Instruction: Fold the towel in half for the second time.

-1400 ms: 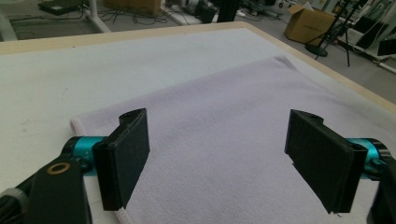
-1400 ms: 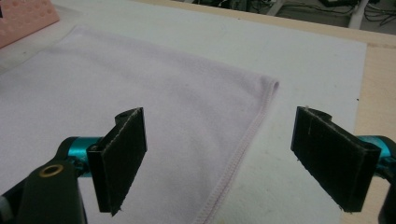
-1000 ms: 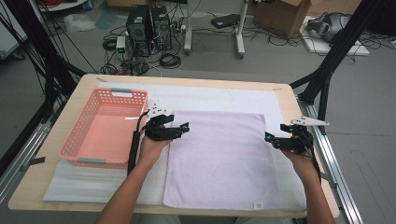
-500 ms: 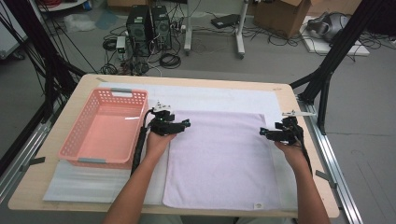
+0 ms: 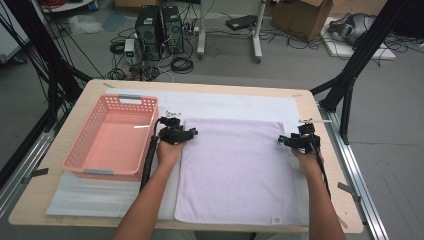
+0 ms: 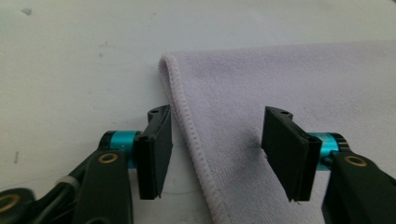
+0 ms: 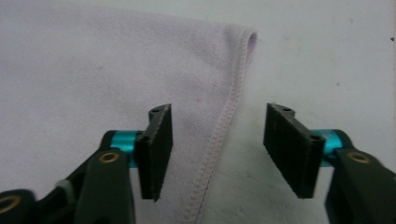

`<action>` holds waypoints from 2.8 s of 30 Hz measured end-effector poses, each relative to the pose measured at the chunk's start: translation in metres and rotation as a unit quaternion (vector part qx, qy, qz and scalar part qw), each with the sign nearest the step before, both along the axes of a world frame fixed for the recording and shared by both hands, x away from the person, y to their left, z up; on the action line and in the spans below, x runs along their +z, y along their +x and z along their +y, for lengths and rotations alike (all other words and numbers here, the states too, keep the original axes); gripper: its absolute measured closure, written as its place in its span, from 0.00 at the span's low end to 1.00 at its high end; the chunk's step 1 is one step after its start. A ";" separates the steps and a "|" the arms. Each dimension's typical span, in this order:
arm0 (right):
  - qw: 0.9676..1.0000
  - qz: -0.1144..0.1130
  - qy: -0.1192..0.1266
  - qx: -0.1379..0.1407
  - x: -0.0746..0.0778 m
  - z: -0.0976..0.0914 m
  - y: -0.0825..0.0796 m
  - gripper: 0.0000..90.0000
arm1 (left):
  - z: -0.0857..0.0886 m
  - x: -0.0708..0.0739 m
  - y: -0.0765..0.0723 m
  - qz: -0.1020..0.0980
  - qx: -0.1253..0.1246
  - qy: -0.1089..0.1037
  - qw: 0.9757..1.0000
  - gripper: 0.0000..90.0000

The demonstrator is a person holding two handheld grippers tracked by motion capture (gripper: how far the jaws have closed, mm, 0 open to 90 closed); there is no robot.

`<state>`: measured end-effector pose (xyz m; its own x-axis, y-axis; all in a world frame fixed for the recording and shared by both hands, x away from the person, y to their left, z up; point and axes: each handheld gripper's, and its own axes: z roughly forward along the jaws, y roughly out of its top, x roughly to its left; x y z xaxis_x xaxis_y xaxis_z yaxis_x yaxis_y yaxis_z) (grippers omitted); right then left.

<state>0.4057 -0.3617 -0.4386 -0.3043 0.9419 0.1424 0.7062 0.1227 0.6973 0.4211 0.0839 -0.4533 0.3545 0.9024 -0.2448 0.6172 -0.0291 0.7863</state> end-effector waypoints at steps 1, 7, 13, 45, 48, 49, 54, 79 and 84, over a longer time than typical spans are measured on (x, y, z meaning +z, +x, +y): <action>1.000 0.002 -0.006 0.000 -0.001 0.001 0.001 0.56 | -0.001 0.000 0.000 -0.002 0.001 0.004 1.000 0.53; 1.000 -0.002 -0.018 -0.001 -0.002 0.006 0.003 0.73 | -0.004 0.000 -0.002 -0.004 -0.006 0.025 1.000 0.74; 0.999 0.025 0.034 -0.017 -0.002 0.004 0.003 0.95 | -0.004 0.000 -0.003 0.005 -0.014 0.016 1.000 0.94; 0.995 -0.079 0.064 0.016 0.037 -0.006 -0.056 0.96 | 0.014 0.050 -0.060 -0.066 -0.062 -0.049 0.995 0.95; 0.994 -0.083 0.068 0.018 0.037 -0.008 -0.067 0.96 | 0.016 0.049 -0.070 -0.068 -0.072 -0.051 0.994 0.95; 0.994 -0.082 0.067 0.020 0.037 -0.009 -0.070 0.96 | 0.016 0.048 -0.073 -0.068 -0.076 -0.050 0.994 0.95; 0.994 -0.083 0.064 0.034 0.038 -0.008 -0.086 0.96 | 0.019 0.045 -0.086 -0.068 -0.088 -0.050 0.993 0.95; 0.996 -0.055 0.052 0.050 0.009 -0.008 -0.133 0.93 | 0.024 0.015 -0.125 -0.042 -0.107 -0.014 0.993 0.71; 0.996 -0.054 0.056 0.031 0.019 -0.009 -0.124 0.65 | 0.025 0.024 -0.113 -0.058 -0.089 -0.014 0.994 0.49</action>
